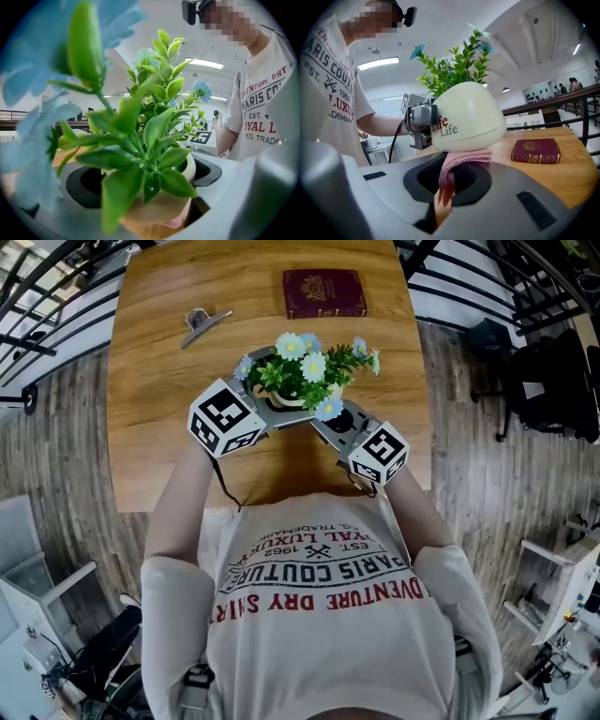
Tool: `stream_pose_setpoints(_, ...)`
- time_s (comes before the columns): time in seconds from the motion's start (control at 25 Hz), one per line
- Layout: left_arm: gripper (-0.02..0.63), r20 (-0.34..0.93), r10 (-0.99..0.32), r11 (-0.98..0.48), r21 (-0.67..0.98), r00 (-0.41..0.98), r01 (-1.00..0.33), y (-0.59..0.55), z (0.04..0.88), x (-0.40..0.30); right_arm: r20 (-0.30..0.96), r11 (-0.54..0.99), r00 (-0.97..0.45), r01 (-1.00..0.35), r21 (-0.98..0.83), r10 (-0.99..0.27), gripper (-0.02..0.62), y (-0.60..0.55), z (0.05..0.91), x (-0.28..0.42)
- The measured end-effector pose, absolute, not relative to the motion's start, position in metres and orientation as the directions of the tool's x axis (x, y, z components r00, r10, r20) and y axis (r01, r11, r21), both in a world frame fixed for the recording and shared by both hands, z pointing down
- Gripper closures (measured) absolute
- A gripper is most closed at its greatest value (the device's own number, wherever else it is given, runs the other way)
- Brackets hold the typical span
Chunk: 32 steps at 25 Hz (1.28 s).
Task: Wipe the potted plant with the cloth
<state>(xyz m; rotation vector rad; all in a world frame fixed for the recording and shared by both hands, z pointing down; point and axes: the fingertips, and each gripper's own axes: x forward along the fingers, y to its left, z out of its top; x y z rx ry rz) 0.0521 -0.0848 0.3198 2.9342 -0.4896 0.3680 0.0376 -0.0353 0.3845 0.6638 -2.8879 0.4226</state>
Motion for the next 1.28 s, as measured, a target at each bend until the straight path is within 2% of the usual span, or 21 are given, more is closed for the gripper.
stream_pose_setpoints(0.4, 0.078, 0.291, -0.299, -0.94, 0.07, 0.909, -0.332, -0.074, 0.333, 0.047, 0.219, 0.825, -0.872, -0.487, -0.287, -0.438, 0.558, -0.037, 0.392, 0.075)
stream_pose_setpoints(0.64, 0.078, 0.304, -0.299, -0.947, 0.022, 0.905, -0.32, -0.068, 0.343, 0.049, 0.281, 0.806, -0.838, -0.535, -0.254, -0.468, 0.558, -0.041, 0.407, 0.083)
stream_pose_setpoints(0.92, 0.078, 0.325, -0.299, -0.947, 0.012, 0.897, -0.32, -0.06, 0.366, 0.054, 0.414, 0.702, -0.676, -0.703, -0.113, -0.61, 0.558, -0.058, 0.429, 0.121)
stream_pose_setpoints(1.28, 0.078, 0.405, -0.226, -0.958, 0.071, 0.886, -0.276, -0.041, 0.444, 0.062, 0.418, 0.591, -0.561, -0.804, -0.068, -0.715, 0.558, -0.081, 0.432, 0.165)
